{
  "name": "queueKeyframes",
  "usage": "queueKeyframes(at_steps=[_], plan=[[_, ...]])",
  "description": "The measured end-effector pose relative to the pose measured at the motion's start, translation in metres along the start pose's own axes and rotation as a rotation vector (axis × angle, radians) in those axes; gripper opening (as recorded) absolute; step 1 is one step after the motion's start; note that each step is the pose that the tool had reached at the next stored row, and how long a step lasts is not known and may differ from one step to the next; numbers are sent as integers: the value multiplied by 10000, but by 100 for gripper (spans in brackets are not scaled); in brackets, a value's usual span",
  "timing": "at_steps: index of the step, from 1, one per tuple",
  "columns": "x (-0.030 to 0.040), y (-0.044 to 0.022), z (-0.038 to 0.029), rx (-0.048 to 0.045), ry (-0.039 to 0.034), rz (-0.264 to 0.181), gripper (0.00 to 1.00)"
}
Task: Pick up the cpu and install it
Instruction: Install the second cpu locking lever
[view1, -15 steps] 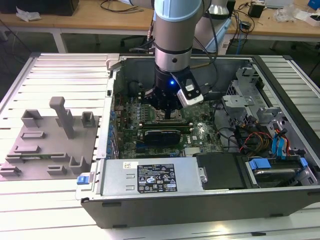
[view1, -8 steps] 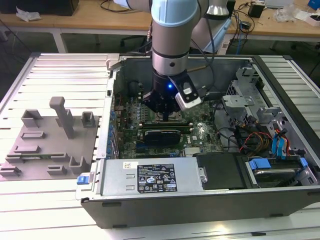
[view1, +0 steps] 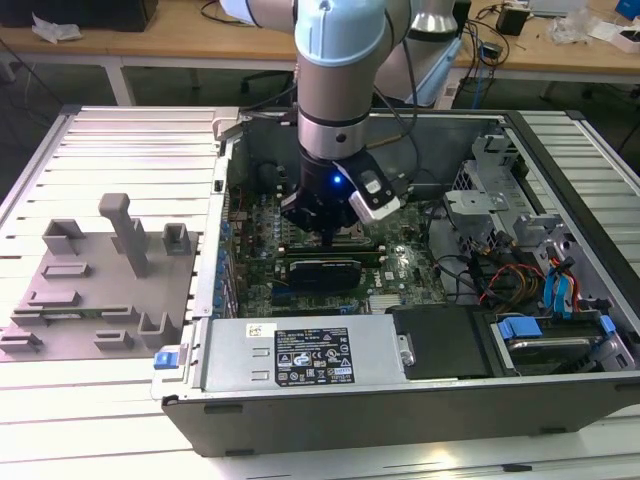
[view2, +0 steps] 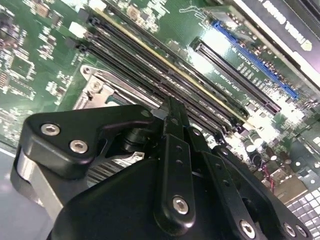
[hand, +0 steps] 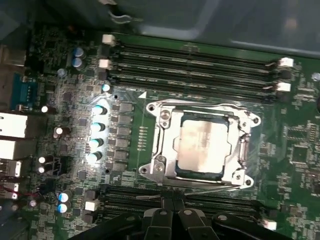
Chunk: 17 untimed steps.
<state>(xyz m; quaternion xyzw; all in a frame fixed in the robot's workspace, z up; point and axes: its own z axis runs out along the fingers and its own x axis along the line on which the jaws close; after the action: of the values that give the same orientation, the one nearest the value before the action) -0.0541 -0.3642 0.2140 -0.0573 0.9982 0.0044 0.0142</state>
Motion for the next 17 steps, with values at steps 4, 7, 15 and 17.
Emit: queueKeyframes(at_steps=[4, 7, 15, 17], plan=[[89, 11, 20, -4, -3, -20, 11], [114, 13, 25, -236, -37, -14, 11], [120, -15, 27, -823, -110, 31, 11], [122, -33, 26, -822, -111, 54, 11]])
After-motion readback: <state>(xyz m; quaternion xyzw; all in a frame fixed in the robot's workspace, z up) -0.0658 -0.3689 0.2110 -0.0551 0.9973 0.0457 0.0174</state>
